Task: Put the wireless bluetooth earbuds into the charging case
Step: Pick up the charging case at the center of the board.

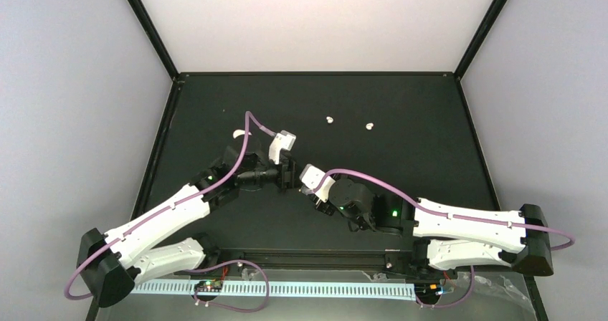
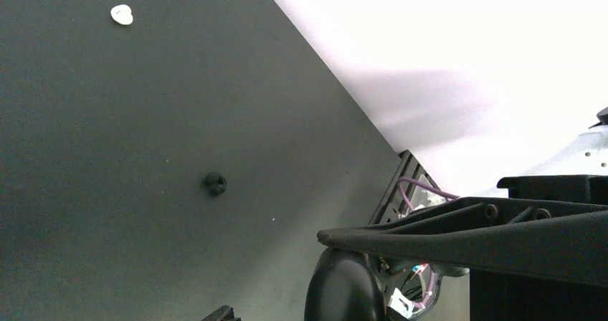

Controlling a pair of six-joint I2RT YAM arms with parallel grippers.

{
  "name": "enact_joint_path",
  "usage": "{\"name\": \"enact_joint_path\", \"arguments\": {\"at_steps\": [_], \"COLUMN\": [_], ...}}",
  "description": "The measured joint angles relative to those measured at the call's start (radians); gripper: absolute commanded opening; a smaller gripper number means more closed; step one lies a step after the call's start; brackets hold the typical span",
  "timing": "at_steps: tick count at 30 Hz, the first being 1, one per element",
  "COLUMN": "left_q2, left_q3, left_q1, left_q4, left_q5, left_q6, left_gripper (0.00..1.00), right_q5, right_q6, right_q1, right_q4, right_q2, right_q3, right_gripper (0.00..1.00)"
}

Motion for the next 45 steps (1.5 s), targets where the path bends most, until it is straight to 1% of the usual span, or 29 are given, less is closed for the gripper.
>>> {"name": "enact_joint_path", "arguments": {"at_steps": [6,12,18,28,33,37,41,45], "left_q2": [0.016,0.019,0.019,0.012,-0.002,-0.013,-0.023,-0.039], "left_q3": [0.0,0.0,0.0,0.0,0.0,0.0,0.0,0.0], "left_q1": [-0.011,-0.019,-0.021,-0.021,-0.021,-0.021,-0.021,-0.021], "left_q4": [0.01,0.02,0.026,0.027,0.032,0.038,0.039,0.034], "left_q5": [0.011,0.023,0.028,0.029,0.022,0.013,-0.008,-0.045], "left_q6": [-0.014,-0.022,-0.027,-0.033,-0.038,-0.04,-0.04,-0.038], "left_gripper": [0.45,0.34,0.26,0.15,0.12,0.11,0.07,0.05], "right_q5": [0.0,0.0,0.0,0.0,0.0,0.0,-0.001,-0.003], "right_q6": [0.0,-0.001,-0.001,0.001,0.011,0.023,0.05,0.086], "right_q1": [0.0,0.0,0.0,0.0,0.0,0.0,0.0,0.0], "right_q4": [0.014,0.022,0.028,0.029,0.029,0.029,0.024,0.002], "right_q2": [0.005,0.007,0.014,0.019,0.019,0.019,0.016,-0.019], "right_q3": [0.0,0.0,0.0,0.004,0.008,0.008,0.013,0.034], "right_gripper": [0.37,0.37,0.38,0.43,0.51,0.67,0.79,0.88]}}
